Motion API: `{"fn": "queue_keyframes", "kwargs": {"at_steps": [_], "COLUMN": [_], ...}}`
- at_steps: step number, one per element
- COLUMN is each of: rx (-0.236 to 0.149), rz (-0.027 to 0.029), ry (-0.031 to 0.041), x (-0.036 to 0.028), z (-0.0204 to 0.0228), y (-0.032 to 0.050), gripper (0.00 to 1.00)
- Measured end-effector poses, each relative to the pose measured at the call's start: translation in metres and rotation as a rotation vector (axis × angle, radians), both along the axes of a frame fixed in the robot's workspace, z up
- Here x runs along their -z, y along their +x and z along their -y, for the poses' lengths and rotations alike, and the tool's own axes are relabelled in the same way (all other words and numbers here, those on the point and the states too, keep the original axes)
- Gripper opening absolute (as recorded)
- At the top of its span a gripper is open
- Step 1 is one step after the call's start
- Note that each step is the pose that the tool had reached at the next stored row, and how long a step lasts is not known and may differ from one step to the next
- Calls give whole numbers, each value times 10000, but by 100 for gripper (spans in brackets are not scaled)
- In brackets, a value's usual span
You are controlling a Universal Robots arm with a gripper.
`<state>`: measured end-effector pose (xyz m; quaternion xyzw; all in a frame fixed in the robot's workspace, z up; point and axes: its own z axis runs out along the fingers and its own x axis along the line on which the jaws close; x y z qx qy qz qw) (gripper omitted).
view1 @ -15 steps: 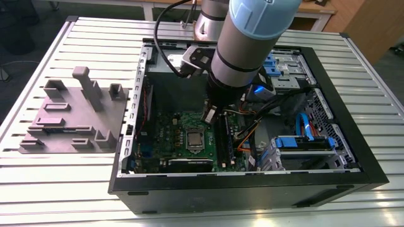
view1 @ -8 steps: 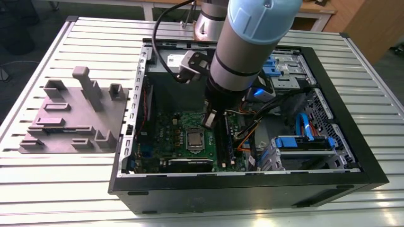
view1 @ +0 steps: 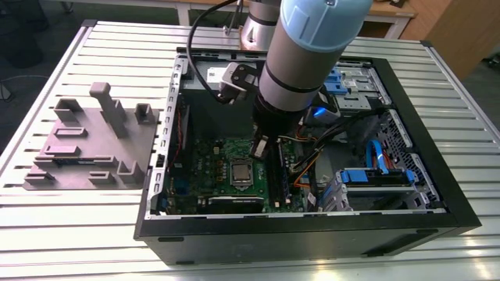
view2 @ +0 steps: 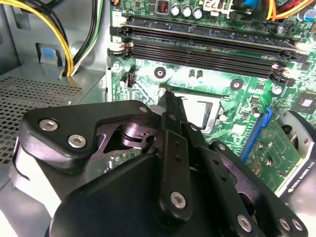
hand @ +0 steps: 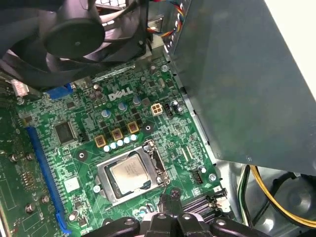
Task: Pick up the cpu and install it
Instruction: 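Install the first cpu locking lever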
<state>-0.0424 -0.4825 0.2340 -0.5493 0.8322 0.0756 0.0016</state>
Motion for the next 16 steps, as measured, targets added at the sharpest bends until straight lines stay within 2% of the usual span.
{"fn": "queue_keyframes", "kwargs": {"at_steps": [4,9,12,14,16], "rx": [-617,-971,-1524,-1782,-1923], "rz": [-1,0,0,21,75], "ry": [-3,7,7,6,4], "x": [6,23,30,30,31], "z": [0,1,1,2,9], "y": [-1,0,0,0,0], "gripper": [10,10,10,10,10]}}
